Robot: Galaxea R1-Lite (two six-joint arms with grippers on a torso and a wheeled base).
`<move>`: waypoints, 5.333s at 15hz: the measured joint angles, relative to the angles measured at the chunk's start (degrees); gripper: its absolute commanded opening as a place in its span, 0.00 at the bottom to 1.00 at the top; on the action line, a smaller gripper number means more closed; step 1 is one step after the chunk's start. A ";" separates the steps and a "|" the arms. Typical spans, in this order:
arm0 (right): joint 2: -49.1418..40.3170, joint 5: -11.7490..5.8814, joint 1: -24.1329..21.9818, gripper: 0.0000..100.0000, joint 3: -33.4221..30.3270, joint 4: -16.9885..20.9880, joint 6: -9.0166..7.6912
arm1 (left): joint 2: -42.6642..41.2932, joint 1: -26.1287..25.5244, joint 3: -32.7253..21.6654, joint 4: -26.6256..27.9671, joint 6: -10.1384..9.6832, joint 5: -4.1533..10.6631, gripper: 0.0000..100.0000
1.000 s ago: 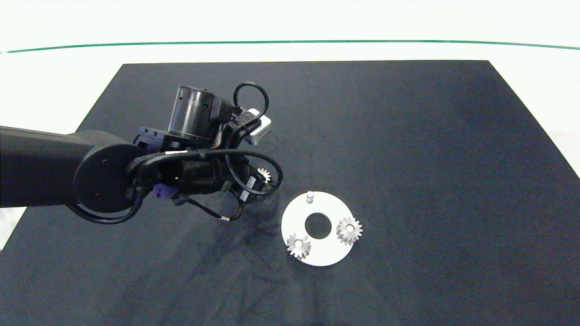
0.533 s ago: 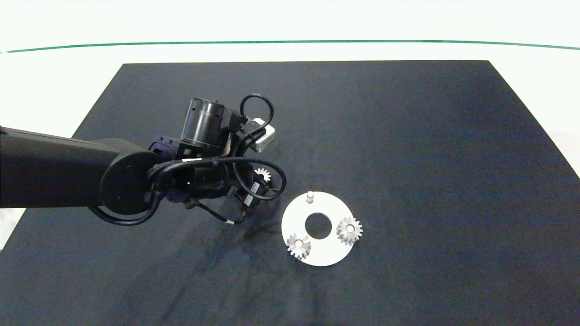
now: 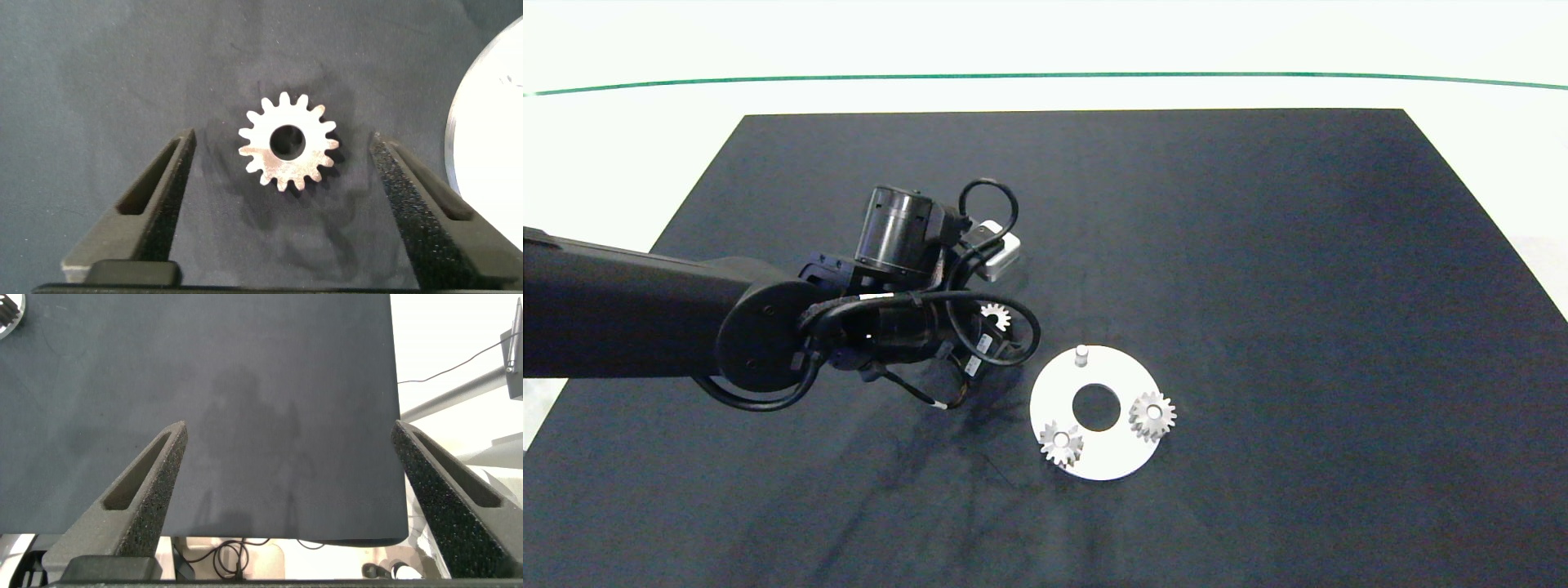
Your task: Install three planetary gears onto the carrier pins
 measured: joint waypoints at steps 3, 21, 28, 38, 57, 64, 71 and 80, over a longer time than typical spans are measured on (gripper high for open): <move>0.00 0.00 0.00 1.00 0.00 0.00 0.00 | 0.00 0.00 0.13 -0.06 0.00 0.00 0.76; 0.52 0.00 0.35 1.00 -0.33 0.00 0.00 | 0.22 0.00 0.06 -0.06 0.07 0.06 0.38; 0.52 -0.02 0.38 1.00 -0.20 0.00 0.00 | 0.55 0.00 0.11 -0.24 0.02 0.09 0.25; 0.55 0.00 0.38 1.00 -0.22 0.00 0.00 | -1.05 -1.07 0.17 0.61 -0.33 0.13 0.13; 0.90 0.00 0.35 1.00 -0.34 0.00 0.00 | -4.27 -16.42 -0.24 0.22 -2.62 4.83 0.13; 0.88 0.00 0.46 1.00 -0.44 0.00 0.00 | -1.49 -16.94 -2.23 0.17 -2.45 5.12 0.13; 0.82 0.00 0.46 1.00 -0.41 0.00 0.02 | -0.35 -16.48 -2.54 0.05 -2.32 5.10 0.13; 0.74 0.00 0.52 1.00 -0.34 0.00 0.00 | -0.05 -15.24 -2.65 0.02 -2.23 5.05 0.13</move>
